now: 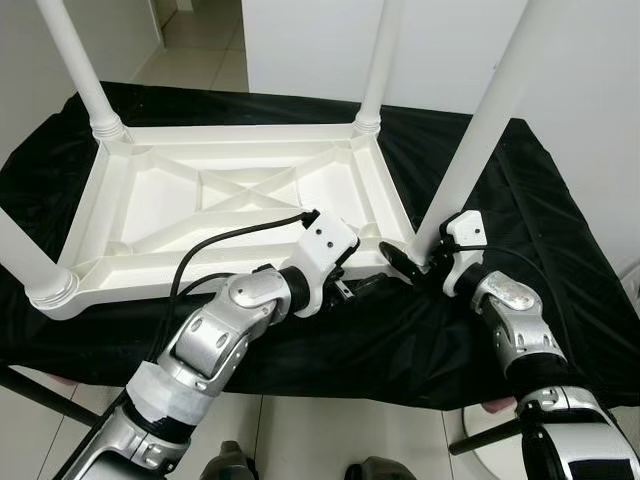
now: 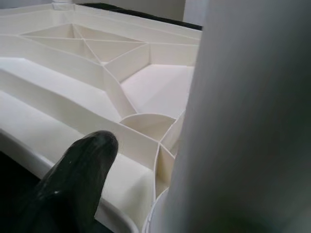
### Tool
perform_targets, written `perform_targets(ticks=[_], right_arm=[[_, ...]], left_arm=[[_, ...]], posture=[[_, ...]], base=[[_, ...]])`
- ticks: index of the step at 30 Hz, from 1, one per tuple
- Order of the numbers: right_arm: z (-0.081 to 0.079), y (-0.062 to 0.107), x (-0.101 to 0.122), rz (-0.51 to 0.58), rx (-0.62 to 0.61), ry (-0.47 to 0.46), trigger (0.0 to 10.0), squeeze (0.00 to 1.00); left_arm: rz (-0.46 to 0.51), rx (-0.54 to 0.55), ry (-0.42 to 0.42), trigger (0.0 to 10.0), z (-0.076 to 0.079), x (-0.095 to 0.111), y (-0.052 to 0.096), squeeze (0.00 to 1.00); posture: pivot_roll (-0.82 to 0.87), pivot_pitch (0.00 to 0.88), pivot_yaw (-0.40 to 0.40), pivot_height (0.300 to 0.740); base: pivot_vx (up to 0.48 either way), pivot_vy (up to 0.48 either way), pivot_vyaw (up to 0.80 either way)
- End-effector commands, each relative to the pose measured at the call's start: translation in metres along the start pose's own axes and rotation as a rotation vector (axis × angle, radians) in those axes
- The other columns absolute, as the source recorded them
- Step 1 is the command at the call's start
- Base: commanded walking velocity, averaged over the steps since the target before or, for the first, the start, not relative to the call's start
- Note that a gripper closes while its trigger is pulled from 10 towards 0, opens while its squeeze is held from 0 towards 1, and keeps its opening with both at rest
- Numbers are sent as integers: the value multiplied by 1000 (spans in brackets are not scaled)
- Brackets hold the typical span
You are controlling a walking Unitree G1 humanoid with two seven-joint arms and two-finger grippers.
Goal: Building children table
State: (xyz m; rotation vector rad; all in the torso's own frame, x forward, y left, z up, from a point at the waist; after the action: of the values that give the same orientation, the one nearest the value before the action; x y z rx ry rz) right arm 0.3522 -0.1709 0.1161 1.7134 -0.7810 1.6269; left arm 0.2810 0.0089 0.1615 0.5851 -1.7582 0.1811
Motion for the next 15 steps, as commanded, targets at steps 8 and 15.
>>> perform_targets(ticks=[8,15], right_arm=[[2,8,-20,-61,-6,-12,0,0],[12,14,-24,-32,-146,-31,0,0]], left_arm=[[0,-56,-24,10000,4,2,-1,0],[2,-69,-14,10000,8,2,-3,0]], posture=[[-9,0,0,740],[-12,0,1,740]], base=[[0,0,0],[0,0,0]])
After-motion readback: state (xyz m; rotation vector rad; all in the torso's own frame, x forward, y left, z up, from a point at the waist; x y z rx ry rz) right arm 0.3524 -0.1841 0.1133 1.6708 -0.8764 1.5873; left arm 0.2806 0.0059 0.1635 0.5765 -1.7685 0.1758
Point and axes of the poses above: a point about 5 cm out from each wrist's last joint towards the gripper, its own y axis pointing back from the gripper into the wrist, its own x axis along the axis of the wrist's last joint, z = x × y, the point moved 3 cm from there along -y, pointing out of the wrist towards the gripper, and after that the axes turned 12 degrees about -y, right-handed, at the moved point
